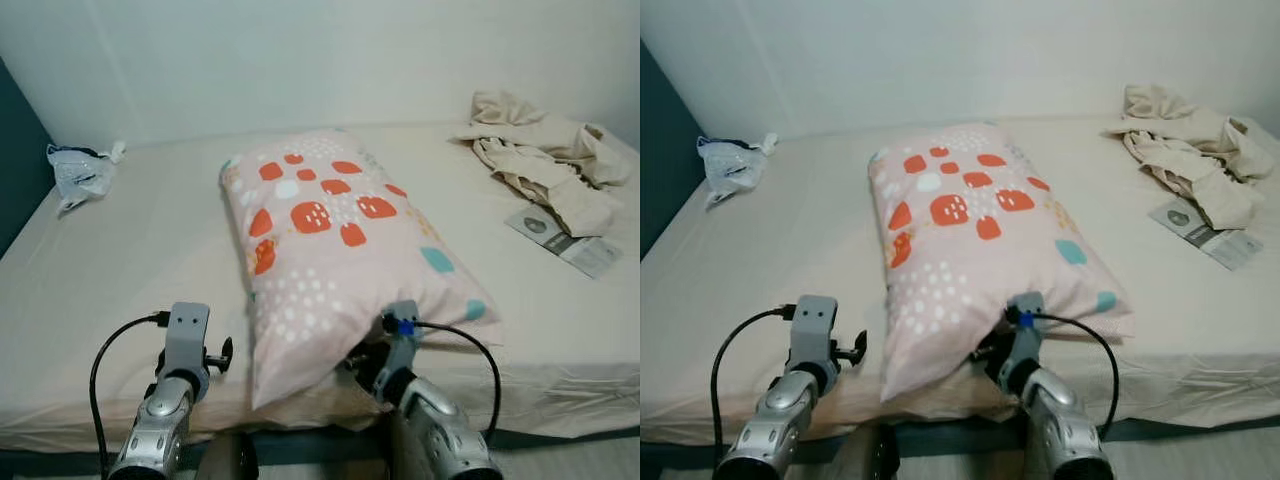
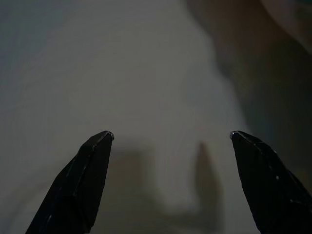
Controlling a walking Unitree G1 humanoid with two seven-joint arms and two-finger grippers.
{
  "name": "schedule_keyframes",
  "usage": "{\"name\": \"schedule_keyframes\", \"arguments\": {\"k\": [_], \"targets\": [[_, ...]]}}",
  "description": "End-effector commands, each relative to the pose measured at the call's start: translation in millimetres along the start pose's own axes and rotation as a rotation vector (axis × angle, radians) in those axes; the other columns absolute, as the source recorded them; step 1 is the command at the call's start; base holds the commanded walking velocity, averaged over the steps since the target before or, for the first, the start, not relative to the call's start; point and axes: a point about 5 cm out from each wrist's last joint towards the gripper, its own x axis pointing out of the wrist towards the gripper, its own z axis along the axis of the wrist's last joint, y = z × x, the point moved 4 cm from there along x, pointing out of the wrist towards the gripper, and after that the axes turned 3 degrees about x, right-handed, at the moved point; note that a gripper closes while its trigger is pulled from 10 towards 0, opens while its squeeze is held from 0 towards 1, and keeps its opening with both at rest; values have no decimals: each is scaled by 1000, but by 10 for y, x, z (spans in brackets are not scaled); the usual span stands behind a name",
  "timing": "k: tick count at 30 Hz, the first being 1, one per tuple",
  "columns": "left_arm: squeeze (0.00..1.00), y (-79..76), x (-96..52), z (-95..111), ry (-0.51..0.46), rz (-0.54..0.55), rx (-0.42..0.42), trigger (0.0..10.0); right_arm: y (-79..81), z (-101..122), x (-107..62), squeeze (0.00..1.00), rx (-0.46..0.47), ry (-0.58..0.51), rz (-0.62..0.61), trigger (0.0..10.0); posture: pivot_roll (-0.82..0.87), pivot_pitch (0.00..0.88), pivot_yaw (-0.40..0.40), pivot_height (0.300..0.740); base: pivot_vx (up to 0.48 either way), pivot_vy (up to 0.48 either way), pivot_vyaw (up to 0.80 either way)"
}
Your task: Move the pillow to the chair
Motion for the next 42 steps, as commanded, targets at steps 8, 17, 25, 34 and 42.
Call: {"name": "schedule_keyframes", "arguments": {"k": [8, 17, 25, 34, 42], "targets": [[0, 103, -30, -29, 13, 25, 1, 10000, -721, 446, -103, 0, 46, -140, -377, 10000, 47, 110, 39, 581, 0, 0, 0], [0, 111, -53, -51, 17, 26, 2, 10000, -1855, 1693, -1300, 0, -112, -382, -853, 10000, 45, 113, 41, 581, 0, 0, 0], [0, 100, -51, -44, 15, 23, -1, 10000, -2078, 2435, -2189, 0, -208, -548, -1125, 10000, 31, 115, 40, 581, 0, 0, 0], [0, 28, -60, -69, 23, -1, 0, 10000, -1407, 1603, -770, 0, -40, -341, -422, 10000, 36, 121, 49, 581, 0, 0, 0], [0, 108, -85, -3, -6, -32, -28, 10000, -399, 1172, -283, 0, -48, -297, -39, 10000, 43, 124, 43, 581, 0, 0, 0]]}}
